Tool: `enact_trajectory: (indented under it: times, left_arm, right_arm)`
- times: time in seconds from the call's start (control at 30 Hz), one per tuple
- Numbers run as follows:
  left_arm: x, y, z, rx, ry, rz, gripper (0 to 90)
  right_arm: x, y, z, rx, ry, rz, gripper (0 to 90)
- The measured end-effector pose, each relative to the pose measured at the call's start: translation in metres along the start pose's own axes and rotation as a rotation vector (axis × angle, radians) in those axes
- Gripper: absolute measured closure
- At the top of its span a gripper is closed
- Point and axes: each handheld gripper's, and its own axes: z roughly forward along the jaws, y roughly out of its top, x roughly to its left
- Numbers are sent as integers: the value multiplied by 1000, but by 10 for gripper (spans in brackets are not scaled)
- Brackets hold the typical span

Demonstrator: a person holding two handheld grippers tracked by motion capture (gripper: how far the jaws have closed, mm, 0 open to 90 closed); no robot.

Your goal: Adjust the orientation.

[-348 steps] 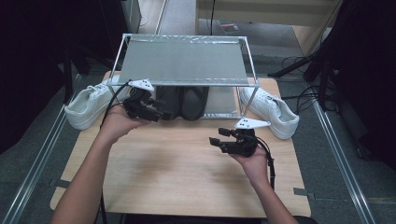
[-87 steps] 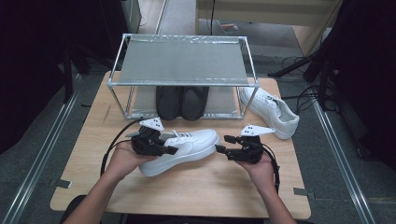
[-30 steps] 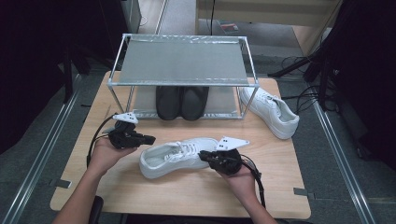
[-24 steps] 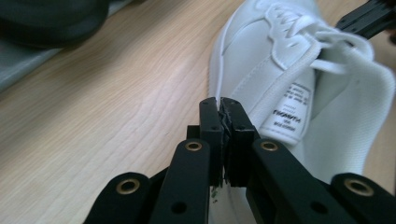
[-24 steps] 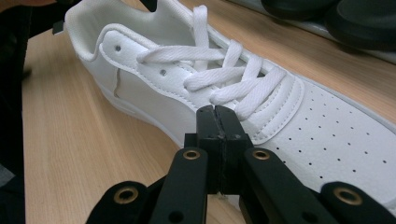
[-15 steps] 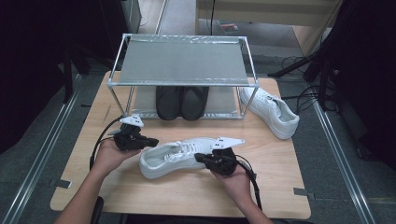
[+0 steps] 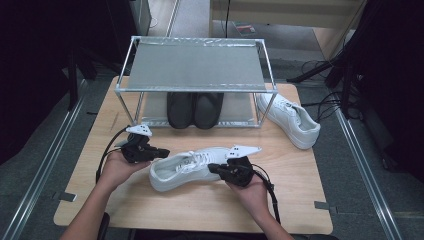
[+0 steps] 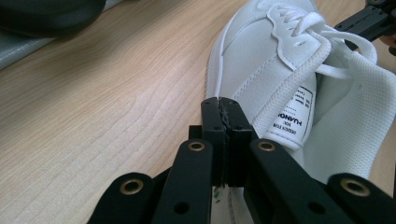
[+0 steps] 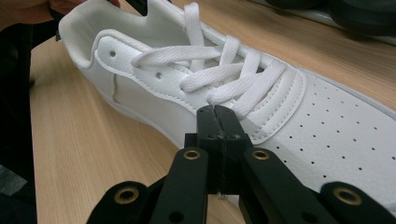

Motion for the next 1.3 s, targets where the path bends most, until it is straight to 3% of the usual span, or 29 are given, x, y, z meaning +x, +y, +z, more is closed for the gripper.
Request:
enact_trajectory:
  times: [0.5, 0.77, 1.13, 1.3]
  left_arm:
    - [-12, -7, -6, 16, 26, 7, 900]
    - [-17, -14, -8, 7, 15, -9, 900]
    - [-31, -22, -9, 23, -12, 0, 900]
    - [-37, -25, -10, 22, -5, -8, 900]
  right_arm:
    - [-5, 5, 3, 14, 11, -1, 900]
    - [-8, 9, 5, 30, 16, 2, 900]
    - [-15, 16, 9, 37, 2, 14, 900]
    - [-18, 20, 11, 46, 6, 20, 900]
